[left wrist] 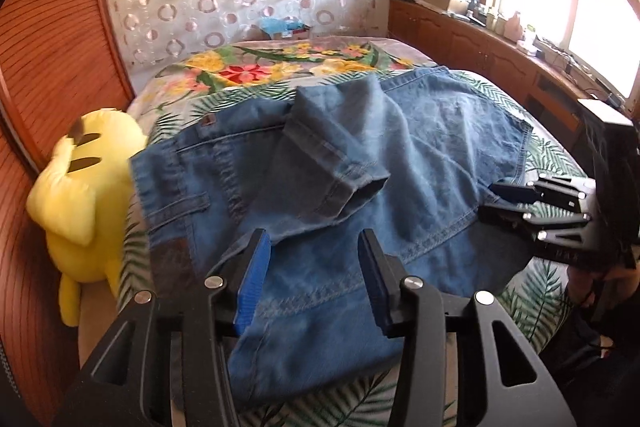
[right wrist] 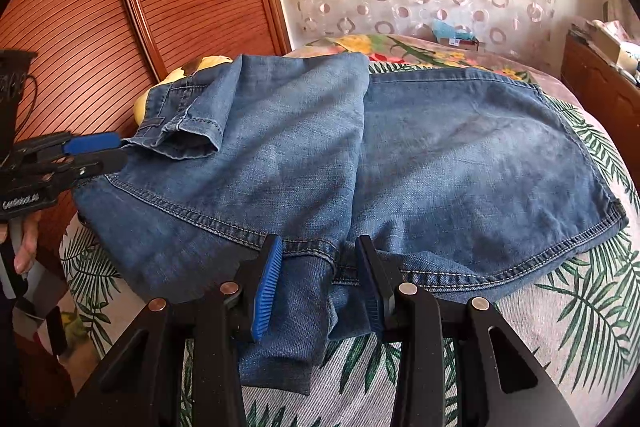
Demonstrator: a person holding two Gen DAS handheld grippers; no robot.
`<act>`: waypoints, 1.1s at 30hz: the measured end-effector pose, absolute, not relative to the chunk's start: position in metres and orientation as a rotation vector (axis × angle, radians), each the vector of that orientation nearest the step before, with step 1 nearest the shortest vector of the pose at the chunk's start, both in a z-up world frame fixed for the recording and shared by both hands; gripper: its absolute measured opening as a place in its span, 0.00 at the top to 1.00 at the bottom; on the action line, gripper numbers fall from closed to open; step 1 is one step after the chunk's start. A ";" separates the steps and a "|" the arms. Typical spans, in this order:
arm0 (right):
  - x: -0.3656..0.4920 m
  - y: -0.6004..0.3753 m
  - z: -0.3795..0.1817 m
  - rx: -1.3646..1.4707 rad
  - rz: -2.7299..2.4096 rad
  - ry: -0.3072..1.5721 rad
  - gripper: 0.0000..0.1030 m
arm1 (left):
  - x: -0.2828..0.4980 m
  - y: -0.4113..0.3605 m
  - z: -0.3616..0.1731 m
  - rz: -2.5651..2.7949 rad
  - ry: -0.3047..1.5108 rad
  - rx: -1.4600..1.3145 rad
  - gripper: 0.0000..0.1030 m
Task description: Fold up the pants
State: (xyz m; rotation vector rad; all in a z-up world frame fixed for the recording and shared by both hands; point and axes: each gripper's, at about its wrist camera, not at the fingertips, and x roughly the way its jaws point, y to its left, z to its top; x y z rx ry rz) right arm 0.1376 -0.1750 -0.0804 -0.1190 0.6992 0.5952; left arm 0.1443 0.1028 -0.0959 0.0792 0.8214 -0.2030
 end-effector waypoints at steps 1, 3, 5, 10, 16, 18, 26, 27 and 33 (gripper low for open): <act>0.137 -0.175 -0.081 -0.118 0.594 0.697 0.62 | 0.148 0.101 -0.096 -0.206 0.826 0.081 0.48; 0.135 -0.176 -0.081 -0.118 0.594 0.691 0.62 | 0.157 0.096 -0.097 -0.206 0.831 0.092 0.28; 0.134 -0.175 -0.081 -0.121 0.594 0.686 0.62 | 0.163 0.094 -0.098 -0.212 0.832 0.089 0.20; 0.133 -0.178 -0.082 -0.125 0.592 0.677 0.62 | 0.174 0.089 -0.101 -0.182 0.835 0.115 0.20; 0.131 -0.178 -0.083 -0.122 0.593 0.673 0.62 | 0.188 0.083 -0.109 -0.177 0.883 0.162 0.46; 0.132 -0.179 -0.083 -0.119 0.594 0.673 0.62 | 0.190 0.084 -0.110 -0.168 0.884 0.172 0.63; 0.132 -0.180 -0.083 -0.115 0.595 0.673 0.62 | 0.189 0.123 -0.081 -0.090 0.807 0.125 0.93; 0.132 -0.180 -0.083 -0.115 0.594 0.673 0.62 | 0.190 0.132 -0.077 -0.073 0.799 0.118 0.94; 0.131 -0.180 -0.083 -0.119 0.592 0.670 0.62 | 0.199 0.169 -0.061 0.007 0.776 0.098 0.94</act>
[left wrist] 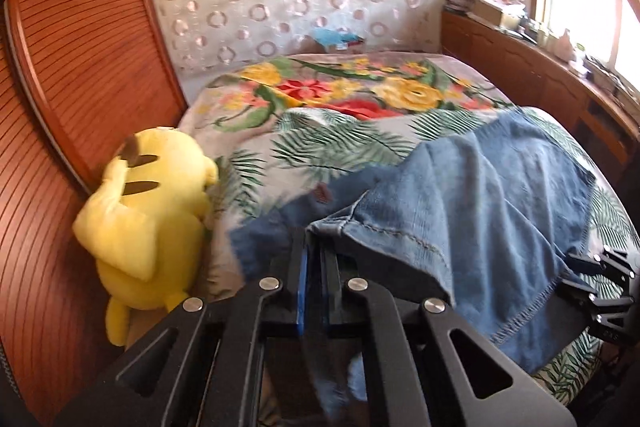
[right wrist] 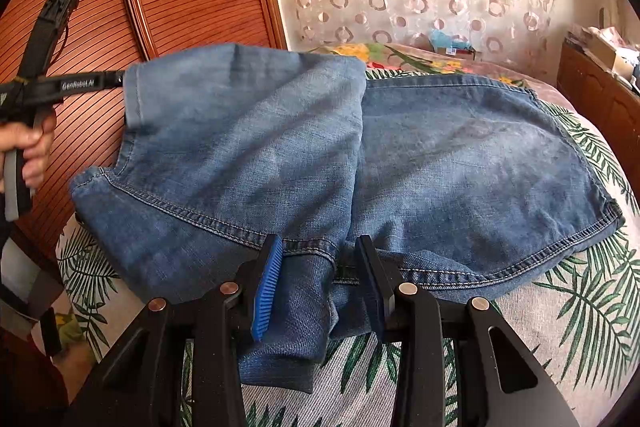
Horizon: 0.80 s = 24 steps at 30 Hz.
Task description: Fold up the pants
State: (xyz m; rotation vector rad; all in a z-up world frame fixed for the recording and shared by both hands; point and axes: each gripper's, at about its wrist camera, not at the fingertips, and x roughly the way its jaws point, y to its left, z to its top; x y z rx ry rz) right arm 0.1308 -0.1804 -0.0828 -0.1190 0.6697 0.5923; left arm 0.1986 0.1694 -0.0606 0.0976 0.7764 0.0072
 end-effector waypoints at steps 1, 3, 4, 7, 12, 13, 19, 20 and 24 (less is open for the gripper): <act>0.131 -0.180 -0.083 -0.119 0.592 0.670 0.62 | 0.200 0.174 -0.060 0.013 0.778 0.094 0.94; 0.130 -0.180 -0.083 -0.120 0.593 0.670 0.62 | 0.205 0.182 -0.061 0.024 0.788 0.085 0.94; 0.130 -0.180 -0.083 -0.121 0.594 0.670 0.62 | 0.207 0.184 -0.063 0.023 0.797 0.083 0.94; 0.129 -0.180 -0.083 -0.122 0.594 0.669 0.62 | 0.211 0.189 -0.072 0.015 0.836 0.069 0.91; 0.129 -0.179 -0.083 -0.124 0.593 0.669 0.62 | 0.202 0.194 -0.083 0.033 0.852 0.068 0.78; 0.129 -0.179 -0.083 -0.124 0.593 0.670 0.62 | 0.199 0.194 -0.085 0.039 0.851 0.069 0.74; 0.128 -0.178 -0.083 -0.125 0.593 0.669 0.62 | 0.171 0.200 -0.092 0.019 0.834 0.025 0.54; 0.128 -0.179 -0.083 -0.124 0.594 0.669 0.62 | 0.164 0.199 -0.093 0.006 0.829 0.013 0.54; 0.128 -0.179 -0.083 -0.124 0.594 0.669 0.62 | 0.141 0.186 -0.097 -0.013 0.809 -0.005 0.54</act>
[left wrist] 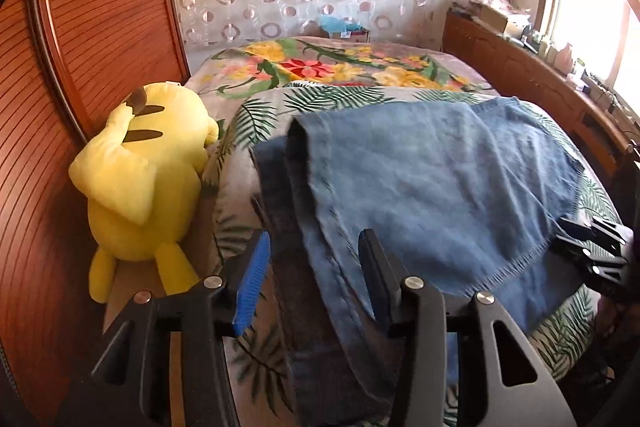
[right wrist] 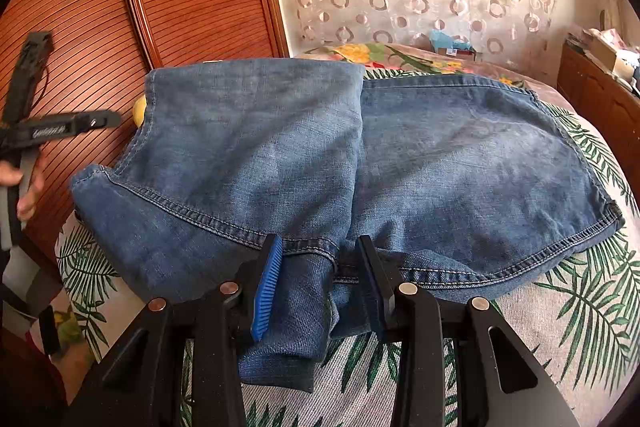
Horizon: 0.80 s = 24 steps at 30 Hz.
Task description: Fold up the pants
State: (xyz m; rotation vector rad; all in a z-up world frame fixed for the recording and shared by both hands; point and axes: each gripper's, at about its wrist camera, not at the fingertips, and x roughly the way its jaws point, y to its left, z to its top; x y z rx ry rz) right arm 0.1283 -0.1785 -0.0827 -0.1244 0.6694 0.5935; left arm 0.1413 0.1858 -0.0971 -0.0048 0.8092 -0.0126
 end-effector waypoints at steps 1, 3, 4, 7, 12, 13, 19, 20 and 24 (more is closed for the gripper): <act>0.128 -0.178 -0.083 -0.124 0.594 0.670 0.62 | 0.137 0.183 -0.098 -0.013 0.806 -0.007 0.54; 0.128 -0.178 -0.083 -0.124 0.593 0.670 0.62 | 0.127 0.176 -0.102 -0.037 0.807 -0.014 0.54; 0.128 -0.178 -0.083 -0.125 0.593 0.670 0.62 | 0.123 0.173 -0.104 -0.050 0.810 -0.018 0.54; 0.128 -0.178 -0.083 -0.124 0.593 0.670 0.62 | 0.115 0.163 -0.108 -0.088 0.816 -0.025 0.59; 0.128 -0.178 -0.082 -0.124 0.593 0.670 0.62 | 0.107 0.149 -0.117 -0.124 0.851 -0.025 0.73; 0.128 -0.178 -0.082 -0.124 0.593 0.669 0.62 | 0.106 0.147 -0.119 -0.131 0.856 -0.026 0.73; 0.128 -0.179 -0.083 -0.124 0.595 0.669 0.62 | 0.095 0.144 -0.123 -0.129 0.850 -0.035 0.93; 0.128 -0.178 -0.082 -0.124 0.595 0.668 0.62 | 0.093 0.145 -0.121 -0.127 0.841 -0.039 0.94; 0.127 -0.179 -0.082 -0.120 0.602 0.664 0.62 | 0.076 0.146 -0.110 -0.132 0.797 -0.064 0.96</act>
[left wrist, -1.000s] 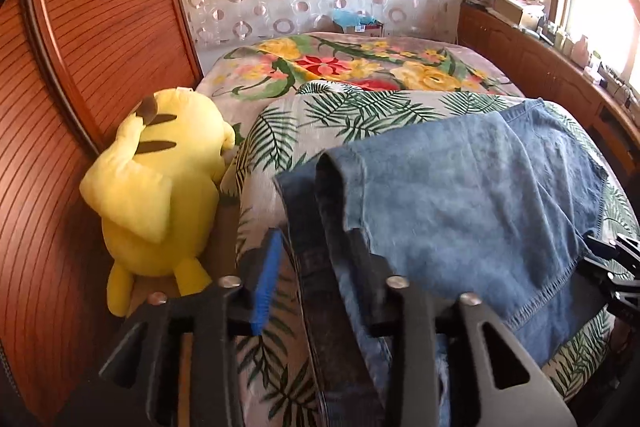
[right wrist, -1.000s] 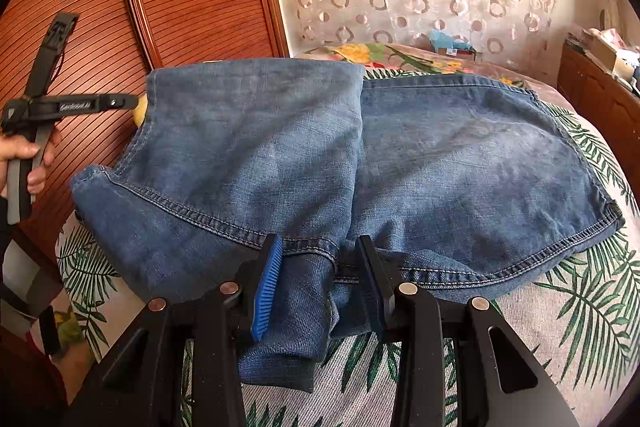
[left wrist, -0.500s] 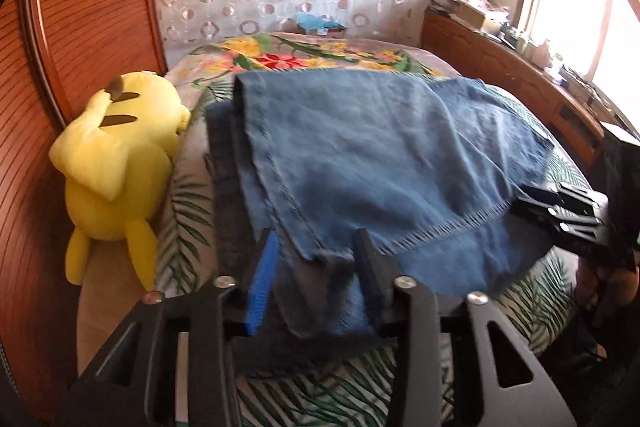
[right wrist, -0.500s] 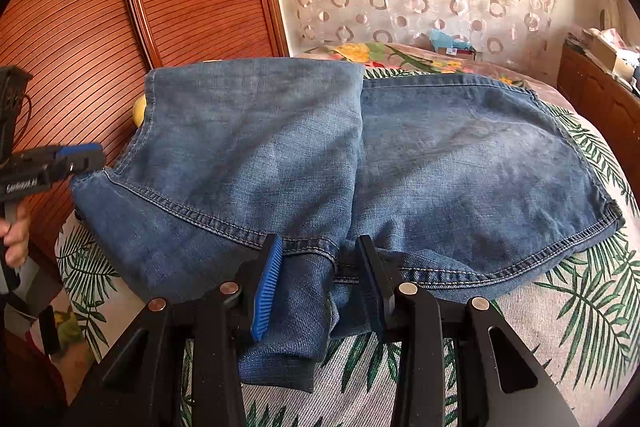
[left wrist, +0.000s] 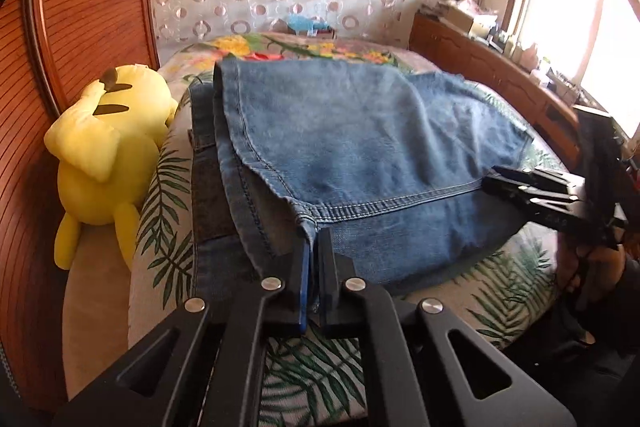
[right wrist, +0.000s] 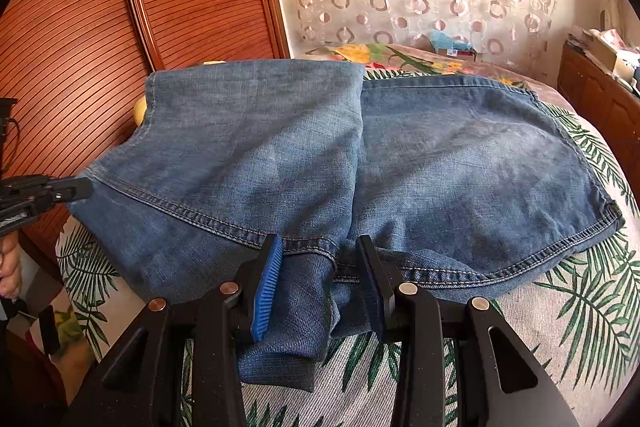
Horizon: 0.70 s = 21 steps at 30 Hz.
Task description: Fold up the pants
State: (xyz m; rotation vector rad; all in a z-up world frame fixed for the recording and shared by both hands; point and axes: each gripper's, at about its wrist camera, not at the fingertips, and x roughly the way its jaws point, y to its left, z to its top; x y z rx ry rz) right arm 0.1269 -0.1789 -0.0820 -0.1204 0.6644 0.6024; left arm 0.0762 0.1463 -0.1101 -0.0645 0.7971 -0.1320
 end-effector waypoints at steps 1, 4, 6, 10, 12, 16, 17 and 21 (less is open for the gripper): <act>0.127 -0.179 -0.082 -0.119 0.608 0.665 0.62 | 0.074 0.146 -0.109 -0.127 0.795 -0.070 0.96; 0.124 -0.182 -0.080 -0.120 0.623 0.655 0.62 | 0.072 0.152 -0.113 -0.103 0.805 -0.072 0.96; 0.122 -0.182 -0.079 -0.125 0.639 0.666 0.62 | 0.073 0.156 -0.118 -0.089 0.816 -0.081 0.96; 0.118 -0.185 -0.077 -0.137 0.646 0.685 0.62 | 0.075 0.155 -0.119 -0.091 0.814 -0.081 0.96; 0.115 -0.187 -0.073 -0.149 0.650 0.680 0.62 | 0.074 0.153 -0.117 -0.089 0.807 -0.078 0.95; 0.108 -0.194 -0.065 -0.168 0.641 0.660 0.62 | 0.076 0.147 -0.109 -0.067 0.784 -0.032 0.82; 0.107 -0.197 -0.064 -0.167 0.639 0.658 0.62 | 0.077 0.145 -0.107 -0.059 0.775 -0.016 0.80; 0.105 -0.209 -0.060 -0.137 0.625 0.660 0.62 | 0.078 0.140 -0.098 -0.078 0.746 -0.007 0.55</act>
